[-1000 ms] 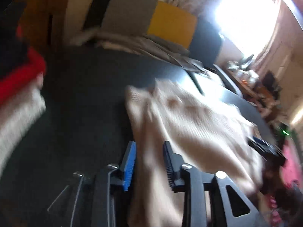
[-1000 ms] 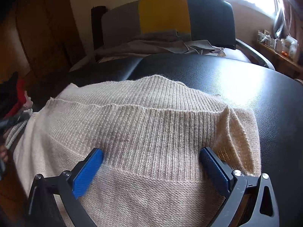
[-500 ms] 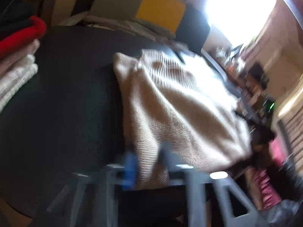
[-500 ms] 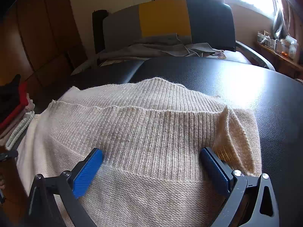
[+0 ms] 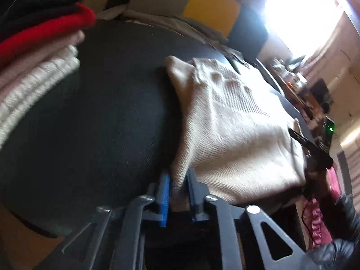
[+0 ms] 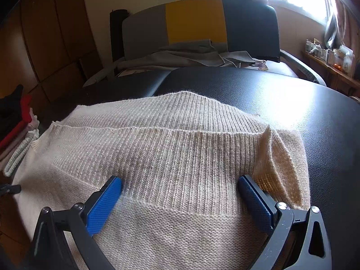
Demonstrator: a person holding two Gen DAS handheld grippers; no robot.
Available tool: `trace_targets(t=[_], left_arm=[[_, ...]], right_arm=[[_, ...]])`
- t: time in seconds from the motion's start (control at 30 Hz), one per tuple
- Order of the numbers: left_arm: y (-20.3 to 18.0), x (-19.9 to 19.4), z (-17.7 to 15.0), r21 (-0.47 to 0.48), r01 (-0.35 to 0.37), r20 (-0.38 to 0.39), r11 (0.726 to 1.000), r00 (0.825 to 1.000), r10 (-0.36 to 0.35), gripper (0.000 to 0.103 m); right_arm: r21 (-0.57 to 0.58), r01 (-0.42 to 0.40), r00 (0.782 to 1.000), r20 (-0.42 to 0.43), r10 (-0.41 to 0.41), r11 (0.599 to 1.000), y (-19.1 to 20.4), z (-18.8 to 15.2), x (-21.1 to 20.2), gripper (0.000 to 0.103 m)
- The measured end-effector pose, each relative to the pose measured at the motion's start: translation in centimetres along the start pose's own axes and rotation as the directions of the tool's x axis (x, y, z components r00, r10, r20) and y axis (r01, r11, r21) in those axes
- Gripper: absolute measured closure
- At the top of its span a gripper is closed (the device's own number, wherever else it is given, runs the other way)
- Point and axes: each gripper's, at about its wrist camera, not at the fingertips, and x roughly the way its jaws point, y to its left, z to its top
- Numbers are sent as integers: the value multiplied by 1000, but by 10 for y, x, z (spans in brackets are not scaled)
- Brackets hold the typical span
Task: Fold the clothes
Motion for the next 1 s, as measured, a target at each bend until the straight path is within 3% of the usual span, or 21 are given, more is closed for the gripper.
trace_targets(t=[0.07, 0.17, 0.2, 0.27, 0.4, 0.57, 0.67, 0.8, 1.0], left_arm=[[-6, -17, 5, -24, -19, 85, 1000, 996, 21, 80], [-31, -32, 13, -7, 39, 185, 999, 982, -37, 73], [-46, -29, 15, 35, 69, 186, 997, 980, -75, 70], [-69, -10, 14, 121, 70, 146, 990, 985, -87, 70], [-99, 36, 5, 159, 47, 39, 986, 998, -53, 70], [-107, 49, -19, 215, 3, 19, 977, 1000, -8, 69], [-106, 41, -35, 247, -18, 44, 969, 999, 7, 68], [-108, 35, -48, 300, -37, 35, 953, 999, 28, 66], [-100, 29, -59, 299, -31, 32, 954, 999, 23, 66]], right_arm=[[3, -4, 1000, 2, 4, 1000, -2, 0, -1, 0], [4, -6, 1000, 5, 6, 1000, -1, -2, -3, 0], [4, -7, 1000, 6, 6, 1000, -1, -3, -3, 0], [4, -8, 1000, 7, 8, 1000, 1, -4, -5, 0], [-1, -23, 1000, -20, 23, 1000, 1, -1, -17, 0], [-4, -144, 987, 76, 143, 990, -5, -20, -86, 0], [-6, -218, 976, 17, 218, 976, -6, -45, -107, 0], [43, -146, 981, -121, 151, 988, -20, -80, -97, 0], [3, -157, 987, -38, 157, 988, -37, -101, -105, 0]])
